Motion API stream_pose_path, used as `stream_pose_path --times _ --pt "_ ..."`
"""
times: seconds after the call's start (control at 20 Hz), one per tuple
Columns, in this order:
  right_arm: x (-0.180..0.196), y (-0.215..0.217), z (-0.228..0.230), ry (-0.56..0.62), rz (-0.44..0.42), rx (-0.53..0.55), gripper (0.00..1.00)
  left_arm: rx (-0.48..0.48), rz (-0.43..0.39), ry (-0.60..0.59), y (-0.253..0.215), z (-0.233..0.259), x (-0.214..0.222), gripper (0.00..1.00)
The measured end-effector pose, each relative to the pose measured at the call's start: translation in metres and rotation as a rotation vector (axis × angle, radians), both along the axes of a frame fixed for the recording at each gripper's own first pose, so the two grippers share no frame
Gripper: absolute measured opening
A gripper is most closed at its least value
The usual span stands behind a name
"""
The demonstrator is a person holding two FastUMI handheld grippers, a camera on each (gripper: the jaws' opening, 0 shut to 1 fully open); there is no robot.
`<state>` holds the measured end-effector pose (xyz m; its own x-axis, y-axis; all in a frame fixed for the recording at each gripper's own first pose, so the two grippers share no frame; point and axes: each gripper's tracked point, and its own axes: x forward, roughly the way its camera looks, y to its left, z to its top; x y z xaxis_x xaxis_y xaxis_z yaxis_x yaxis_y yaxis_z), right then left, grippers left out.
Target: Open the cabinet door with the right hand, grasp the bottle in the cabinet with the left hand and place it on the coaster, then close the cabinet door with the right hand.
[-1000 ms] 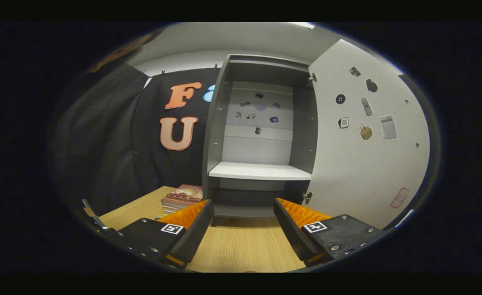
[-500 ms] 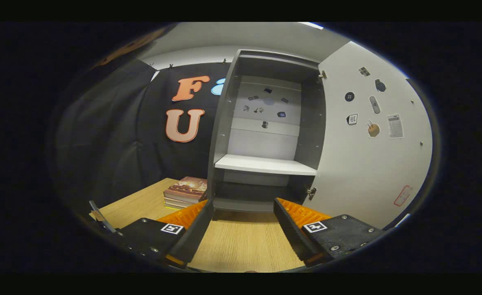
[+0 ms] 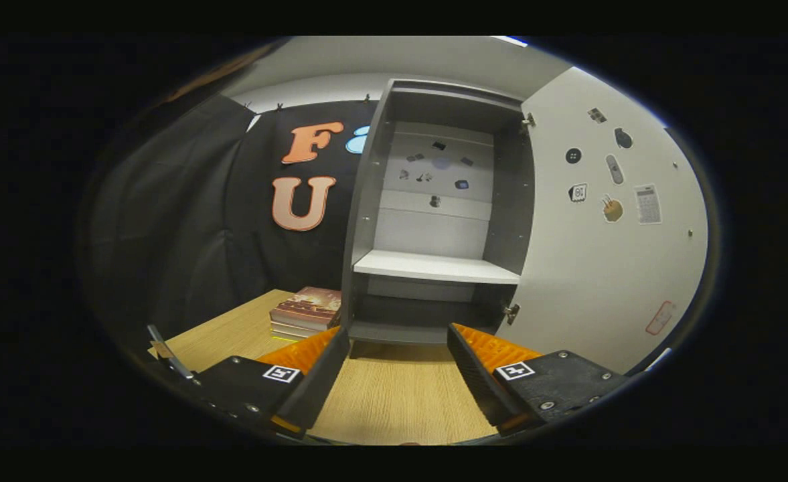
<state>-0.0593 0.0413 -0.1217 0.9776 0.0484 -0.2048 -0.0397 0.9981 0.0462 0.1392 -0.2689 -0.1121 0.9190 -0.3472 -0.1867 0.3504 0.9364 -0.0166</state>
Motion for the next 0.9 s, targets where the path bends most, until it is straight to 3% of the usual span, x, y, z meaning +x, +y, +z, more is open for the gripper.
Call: stream_pose_path --times 0.55,0.7,0.9 --pt "0.002 -0.006 0.01 -0.007 -0.022 0.022 0.9 0.001 -0.036 0.035 -0.003 0.001 -0.001 0.87" --pt "0.001 -0.01 0.017 -0.018 -0.042 0.02 0.91 -0.005 -0.029 0.022 -0.002 0.008 0.005 0.98" --pt "-0.006 -0.022 0.04 -0.048 -0.083 -0.004 0.91 -0.028 -0.036 -0.009 -0.006 0.025 0.015 0.98"
